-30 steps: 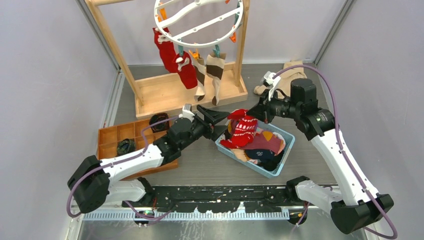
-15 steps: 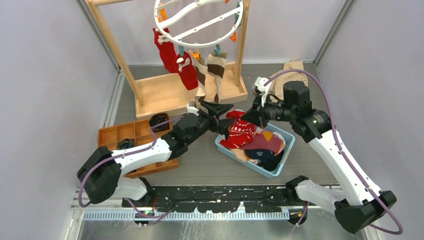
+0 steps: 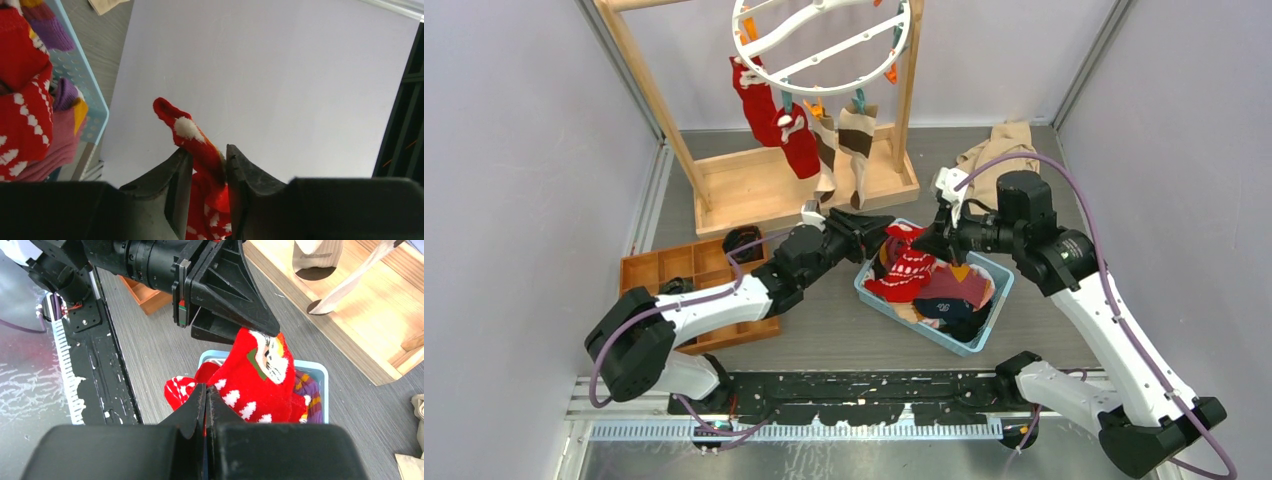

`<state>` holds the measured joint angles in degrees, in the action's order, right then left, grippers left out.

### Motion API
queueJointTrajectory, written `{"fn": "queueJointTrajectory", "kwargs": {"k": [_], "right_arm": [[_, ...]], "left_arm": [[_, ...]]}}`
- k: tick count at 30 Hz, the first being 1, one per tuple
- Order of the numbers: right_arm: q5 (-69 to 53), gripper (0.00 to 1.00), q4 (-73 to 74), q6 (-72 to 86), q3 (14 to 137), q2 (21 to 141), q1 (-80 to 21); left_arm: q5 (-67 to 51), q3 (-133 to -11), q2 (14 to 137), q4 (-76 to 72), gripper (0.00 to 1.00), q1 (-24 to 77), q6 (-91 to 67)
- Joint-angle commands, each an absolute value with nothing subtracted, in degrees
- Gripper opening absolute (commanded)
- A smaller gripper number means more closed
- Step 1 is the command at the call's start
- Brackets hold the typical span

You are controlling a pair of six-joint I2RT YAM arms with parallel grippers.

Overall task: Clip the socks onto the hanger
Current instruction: Pick up the sock from the bin.

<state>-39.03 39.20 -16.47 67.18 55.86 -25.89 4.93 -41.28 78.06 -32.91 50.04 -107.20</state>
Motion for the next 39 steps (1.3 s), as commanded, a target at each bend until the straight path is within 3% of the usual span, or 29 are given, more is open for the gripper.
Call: {"fn": "queueJointTrajectory", "kwargs": {"k": [1, 3, 4, 6, 7, 11, 15, 17, 19, 25, 33, 39], "right_arm": [[-39.1, 0.01, 40.1, -19.0, 67.5, 54.1, -26.4], [-39.2, 0.01, 40.6, -19.3, 67.2, 53.6, -26.3], [-39.4, 0.01, 41.1, -19.7, 66.9, 53.3, -26.3], [-40.2, 0.01, 41.7, -20.0, 66.2, 52.5, -26.3], [-40.5, 0.06, 41.9, -19.9, 65.7, 52.2, -26.4], [-42.9, 0.47, 41.4, -17.4, 63.8, 50.9, -26.2], [-44.1, 0.69, 37.3, -12.7, 62.9, 50.8, -25.2], [-44.9, 0.89, 34.5, -11.3, 62.5, 51.1, -24.7], [-46.9, 0.99, 32.2, -11.0, 62.3, 51.4, -24.5], [-55.7, 1.0, 23.2, -15.0, 60.6, 50.6, -24.6], [-62.7, 0.99, 21.2, -21.9, 62.3, 52.8, -26.5], [-61.3, 0.89, 21.1, -21.9, 61.1, 52.6, -29.1]], "left_arm": [[5.2, -43.1, 78.6, -37.7, 0.21, 50.2, -103.1], [5.1, -43.0, 78.8, -38.9, 0.04, 50.0, -99.2], [4.7, -43.0, 78.6, -39.3, 0.01, 49.8, -95.4], [3.3, -43.2, 77.6, -38.4, 0.0, 49.0, -88.7], [2.8, -43.2, 76.8, -38.4, 0.0, 48.6, -83.9], [-2.3, -43.9, 71.4, -34.7, 0.0, 47.4, -59.0], [-14.5, -48.9, 63.4, -16.0, 0.0, 47.4, -21.9], [-19.4, -52.3, 60.4, -4.7, 0.0, 47.5, -5.5], [-24.0, -54.8, 57.9, 3.8, 0.0, 47.5, 8.4], [-34.9, -57.2, 53.7, 13.0, 0.0, 47.5, 32.0], [-41.8, -57.0, 54.2, 6.6, 0.0, 47.5, 29.8], [-42.5, -53.7, 53.1, -1.6, 0.0, 47.5, 25.0]]}}
